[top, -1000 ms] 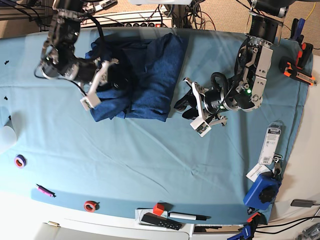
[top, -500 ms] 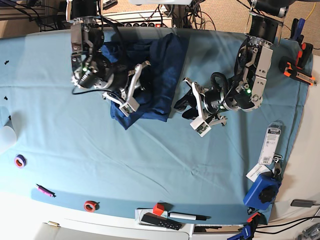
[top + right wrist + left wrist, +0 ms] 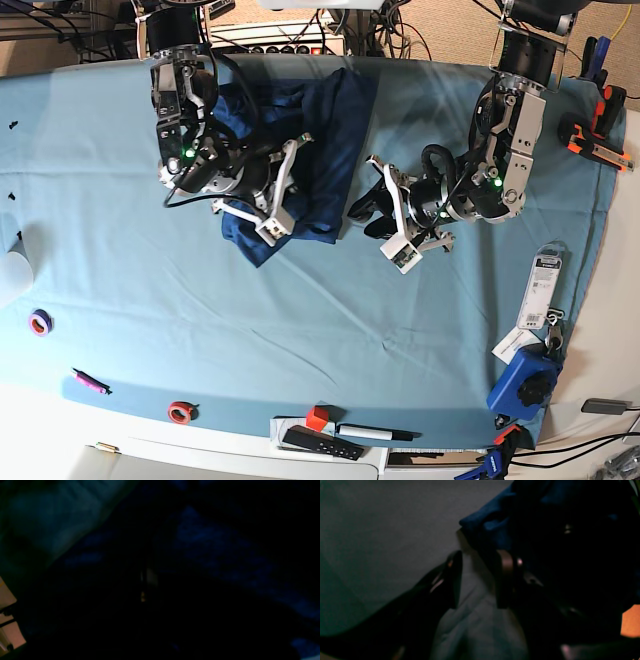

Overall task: Layout the t-shirt on the table in an organized manner, then fold the t-shirt properly
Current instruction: 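Press the folded fabric down with the right gripper and release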

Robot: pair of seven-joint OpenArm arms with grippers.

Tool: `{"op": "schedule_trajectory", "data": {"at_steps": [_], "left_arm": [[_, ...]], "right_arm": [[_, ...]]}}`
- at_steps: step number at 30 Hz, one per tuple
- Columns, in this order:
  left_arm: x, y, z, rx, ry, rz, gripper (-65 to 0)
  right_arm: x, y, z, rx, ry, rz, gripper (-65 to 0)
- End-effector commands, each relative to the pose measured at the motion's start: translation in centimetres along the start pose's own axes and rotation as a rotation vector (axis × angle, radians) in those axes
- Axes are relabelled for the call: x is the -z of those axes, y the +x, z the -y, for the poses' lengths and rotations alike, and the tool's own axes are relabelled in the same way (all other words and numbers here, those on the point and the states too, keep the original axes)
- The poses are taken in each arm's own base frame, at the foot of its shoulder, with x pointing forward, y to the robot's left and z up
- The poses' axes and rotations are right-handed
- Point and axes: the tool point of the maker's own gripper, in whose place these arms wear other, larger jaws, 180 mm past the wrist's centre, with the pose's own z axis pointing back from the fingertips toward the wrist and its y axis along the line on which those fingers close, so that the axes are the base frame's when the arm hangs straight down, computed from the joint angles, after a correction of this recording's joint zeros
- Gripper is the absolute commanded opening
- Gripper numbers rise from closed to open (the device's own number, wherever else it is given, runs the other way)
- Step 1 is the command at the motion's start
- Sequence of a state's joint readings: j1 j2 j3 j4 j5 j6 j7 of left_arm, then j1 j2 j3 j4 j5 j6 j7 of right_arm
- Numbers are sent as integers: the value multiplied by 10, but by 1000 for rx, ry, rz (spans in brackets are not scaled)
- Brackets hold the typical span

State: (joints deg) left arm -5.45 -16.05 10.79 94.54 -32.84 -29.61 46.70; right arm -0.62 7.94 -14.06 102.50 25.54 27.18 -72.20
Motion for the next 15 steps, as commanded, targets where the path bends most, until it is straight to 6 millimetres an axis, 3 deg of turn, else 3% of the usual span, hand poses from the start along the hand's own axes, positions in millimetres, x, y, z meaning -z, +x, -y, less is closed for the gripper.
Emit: {"op": "schedule_trajectory", "data": {"at_steps": [1, 4, 9, 15], "left_arm": [[-4, 20, -1, 18, -4, 62, -420], [-4, 20, -1, 18, -4, 63, -420], [-4, 20, -1, 18, -4, 63, -420], [-4, 20, -1, 18, -4, 63, -420]], "right_arm": [[-4, 13, -2, -22, 7, 34, -628], [-1, 8, -10, -42, 25, -1, -610], [4, 4, -25, -81, 59, -34, -434], [8, 17, -37, -147, 81, -23, -430]]}}
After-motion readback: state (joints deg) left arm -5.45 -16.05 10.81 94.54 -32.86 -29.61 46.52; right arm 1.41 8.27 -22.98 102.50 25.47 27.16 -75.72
